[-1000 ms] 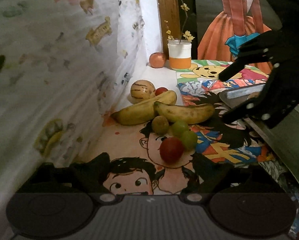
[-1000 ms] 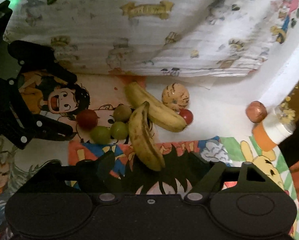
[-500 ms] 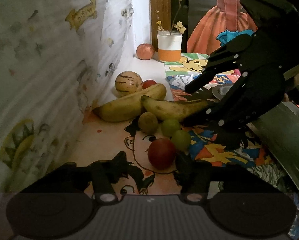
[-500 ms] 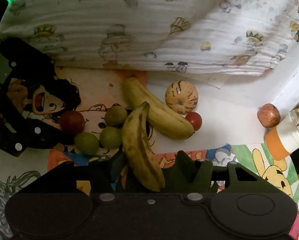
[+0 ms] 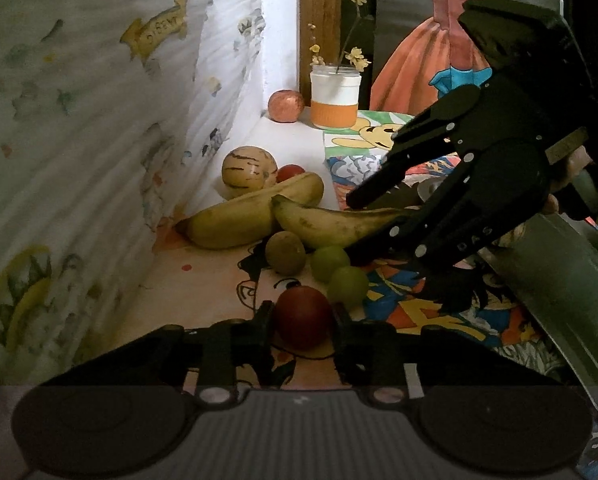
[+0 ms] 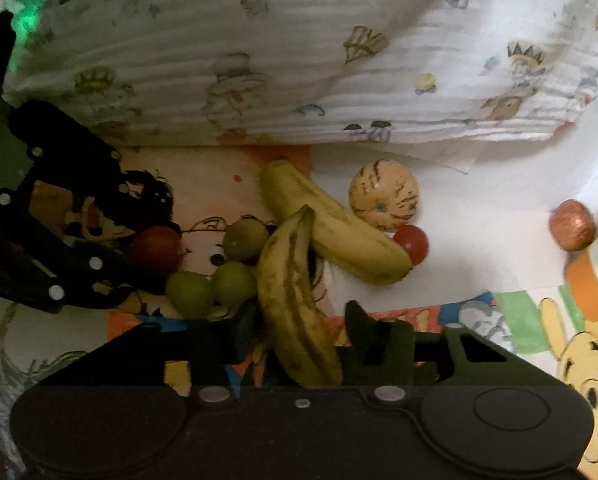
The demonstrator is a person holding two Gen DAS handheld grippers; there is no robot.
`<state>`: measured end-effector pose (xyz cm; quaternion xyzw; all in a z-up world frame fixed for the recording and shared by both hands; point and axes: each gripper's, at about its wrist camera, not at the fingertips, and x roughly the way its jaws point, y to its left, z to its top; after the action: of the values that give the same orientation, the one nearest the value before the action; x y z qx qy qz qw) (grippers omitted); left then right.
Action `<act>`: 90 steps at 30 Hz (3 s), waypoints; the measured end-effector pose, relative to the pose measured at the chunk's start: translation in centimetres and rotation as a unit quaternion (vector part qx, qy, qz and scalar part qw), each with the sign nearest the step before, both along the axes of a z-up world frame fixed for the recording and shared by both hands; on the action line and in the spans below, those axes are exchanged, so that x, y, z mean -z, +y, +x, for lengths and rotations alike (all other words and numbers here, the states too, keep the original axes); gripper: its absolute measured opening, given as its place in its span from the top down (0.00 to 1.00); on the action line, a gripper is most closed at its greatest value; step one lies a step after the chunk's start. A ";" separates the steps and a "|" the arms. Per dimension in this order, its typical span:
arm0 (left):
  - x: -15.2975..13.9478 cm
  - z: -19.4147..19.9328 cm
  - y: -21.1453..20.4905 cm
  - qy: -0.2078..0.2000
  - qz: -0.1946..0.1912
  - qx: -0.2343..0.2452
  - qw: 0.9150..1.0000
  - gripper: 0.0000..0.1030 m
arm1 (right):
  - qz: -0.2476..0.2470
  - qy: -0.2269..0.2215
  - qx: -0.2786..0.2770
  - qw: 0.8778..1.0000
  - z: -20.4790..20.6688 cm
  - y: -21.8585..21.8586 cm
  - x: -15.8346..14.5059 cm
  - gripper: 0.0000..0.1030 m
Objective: Organize fruits
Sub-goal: 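Grasp the red tomato with the left tool while the right tool grasps a yellow banana, then carry the tomato with the left tool while the right tool carries the banana over the tray, then lower and open the left tool on the tray while the right tool releases the banana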
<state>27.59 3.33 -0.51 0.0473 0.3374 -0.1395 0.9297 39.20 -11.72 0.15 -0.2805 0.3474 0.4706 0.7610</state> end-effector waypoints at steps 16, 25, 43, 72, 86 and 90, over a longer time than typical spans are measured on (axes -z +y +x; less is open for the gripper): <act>-0.5 -0.7 0.8 0.015 -0.032 -0.072 0.997 0.70 | 0.086 0.090 0.141 0.982 -0.2 -2.5 0.0 0.69; -1.3 -2.2 -0.1 0.018 -0.062 -0.097 0.993 0.70 | 0.130 0.132 0.197 0.963 -2.8 -4.0 0.0 0.70; -2.8 -6.9 -3.4 0.032 -0.086 -0.108 0.990 0.70 | 0.233 0.212 0.224 0.922 -9.3 -9.6 -0.8 0.70; -3.0 -4.9 -15.4 0.015 -0.104 0.006 0.994 0.69 | 0.292 0.120 0.414 0.854 -13.1 -25.0 -1.2 0.70; -0.8 -3.4 -16.8 0.012 -0.080 0.013 0.997 0.69 | 0.245 0.081 0.425 0.867 -11.2 -23.6 0.4 0.70; -0.6 -3.3 -16.8 0.012 -0.077 0.012 0.997 0.69 | 0.240 0.083 0.426 0.868 -11.2 -23.4 0.6 0.70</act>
<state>24.30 -13.51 0.06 -0.0221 0.3365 -0.1768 0.9247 28.05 -35.16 -0.47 0.1260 0.3714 0.1908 0.8999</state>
